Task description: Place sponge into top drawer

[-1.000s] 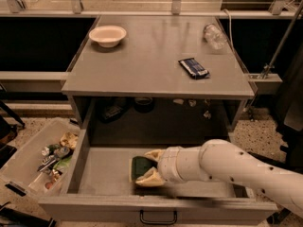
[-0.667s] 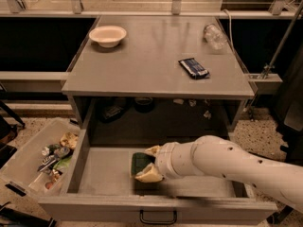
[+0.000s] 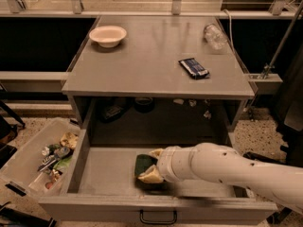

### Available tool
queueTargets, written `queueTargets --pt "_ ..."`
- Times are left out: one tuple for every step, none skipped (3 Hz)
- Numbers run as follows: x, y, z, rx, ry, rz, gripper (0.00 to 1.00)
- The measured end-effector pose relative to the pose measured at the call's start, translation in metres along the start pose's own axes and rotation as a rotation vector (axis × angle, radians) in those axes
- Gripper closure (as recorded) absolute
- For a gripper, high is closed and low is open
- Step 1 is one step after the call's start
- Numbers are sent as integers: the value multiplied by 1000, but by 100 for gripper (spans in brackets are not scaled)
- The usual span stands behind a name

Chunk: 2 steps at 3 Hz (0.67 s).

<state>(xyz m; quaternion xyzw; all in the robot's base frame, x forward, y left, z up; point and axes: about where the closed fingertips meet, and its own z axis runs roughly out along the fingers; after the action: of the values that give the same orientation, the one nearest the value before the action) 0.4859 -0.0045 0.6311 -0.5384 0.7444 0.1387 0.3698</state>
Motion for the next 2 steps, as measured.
queueTargets --pt "2 -19 8 58 -10 47 100" --pt "2 -19 7 58 -11 45 81"
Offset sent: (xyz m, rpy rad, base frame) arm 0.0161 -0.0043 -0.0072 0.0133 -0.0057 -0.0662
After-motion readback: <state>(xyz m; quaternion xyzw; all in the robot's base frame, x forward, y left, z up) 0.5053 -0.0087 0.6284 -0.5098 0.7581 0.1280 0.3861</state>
